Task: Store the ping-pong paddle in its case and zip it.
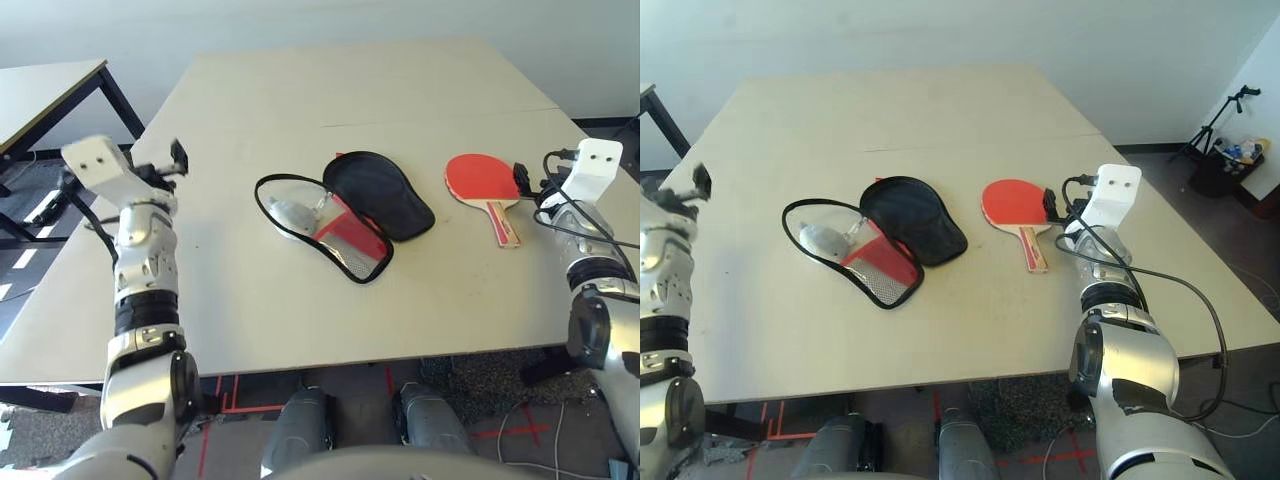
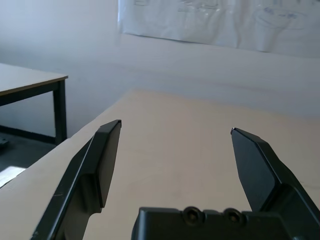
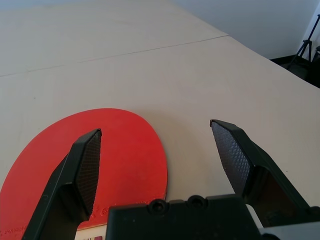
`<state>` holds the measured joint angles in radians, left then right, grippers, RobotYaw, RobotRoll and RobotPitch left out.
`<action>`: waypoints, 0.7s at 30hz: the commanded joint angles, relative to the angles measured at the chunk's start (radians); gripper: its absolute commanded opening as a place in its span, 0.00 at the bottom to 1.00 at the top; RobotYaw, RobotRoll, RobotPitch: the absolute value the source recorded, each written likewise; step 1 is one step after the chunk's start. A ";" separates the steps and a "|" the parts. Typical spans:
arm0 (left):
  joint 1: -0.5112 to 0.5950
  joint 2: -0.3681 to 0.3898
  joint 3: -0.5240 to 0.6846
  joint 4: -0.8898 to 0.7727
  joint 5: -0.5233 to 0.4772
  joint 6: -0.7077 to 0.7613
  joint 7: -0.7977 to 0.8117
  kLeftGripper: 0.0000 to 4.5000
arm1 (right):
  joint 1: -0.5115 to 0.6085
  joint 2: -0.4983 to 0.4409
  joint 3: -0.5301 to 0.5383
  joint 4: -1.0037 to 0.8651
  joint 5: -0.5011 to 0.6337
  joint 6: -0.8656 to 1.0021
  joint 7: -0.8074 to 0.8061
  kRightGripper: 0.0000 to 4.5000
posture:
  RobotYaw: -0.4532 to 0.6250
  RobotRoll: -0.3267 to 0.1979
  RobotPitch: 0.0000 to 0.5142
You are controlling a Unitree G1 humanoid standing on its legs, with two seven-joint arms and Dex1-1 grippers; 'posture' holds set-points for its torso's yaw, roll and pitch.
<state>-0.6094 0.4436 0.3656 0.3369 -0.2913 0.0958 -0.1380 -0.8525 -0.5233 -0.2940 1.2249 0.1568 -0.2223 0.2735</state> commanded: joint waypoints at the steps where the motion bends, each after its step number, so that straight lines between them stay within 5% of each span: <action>1: -0.019 0.005 -0.097 -0.104 0.000 0.120 -0.074 1.00 | -0.015 0.010 0.012 -0.008 -0.014 -0.005 0.006 0.99 | 0.43 0.62 0.01; 8: -0.030 0.001 -0.248 -0.314 -0.072 0.390 -0.223 1.00 | -0.057 0.012 0.040 -0.055 -0.026 0.072 0.047 0.99 | 0.42 0.62 0.00; 12: -0.009 0.007 -0.292 -0.398 -0.107 0.481 -0.289 1.00 | -0.064 -0.007 0.145 -0.134 -0.127 0.183 0.013 0.99 | 0.42 0.62 0.01; 21: 0.033 0.053 -0.375 -0.526 -0.138 0.585 -0.436 1.00 | 0.007 -0.043 0.237 -0.516 -0.149 0.577 0.166 0.99 | 0.41 0.62 0.01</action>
<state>-0.5898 0.4835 0.0111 -0.1689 -0.4261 0.6598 -0.5511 -0.8586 -0.5547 -0.0756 0.7540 0.0210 0.2853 0.4262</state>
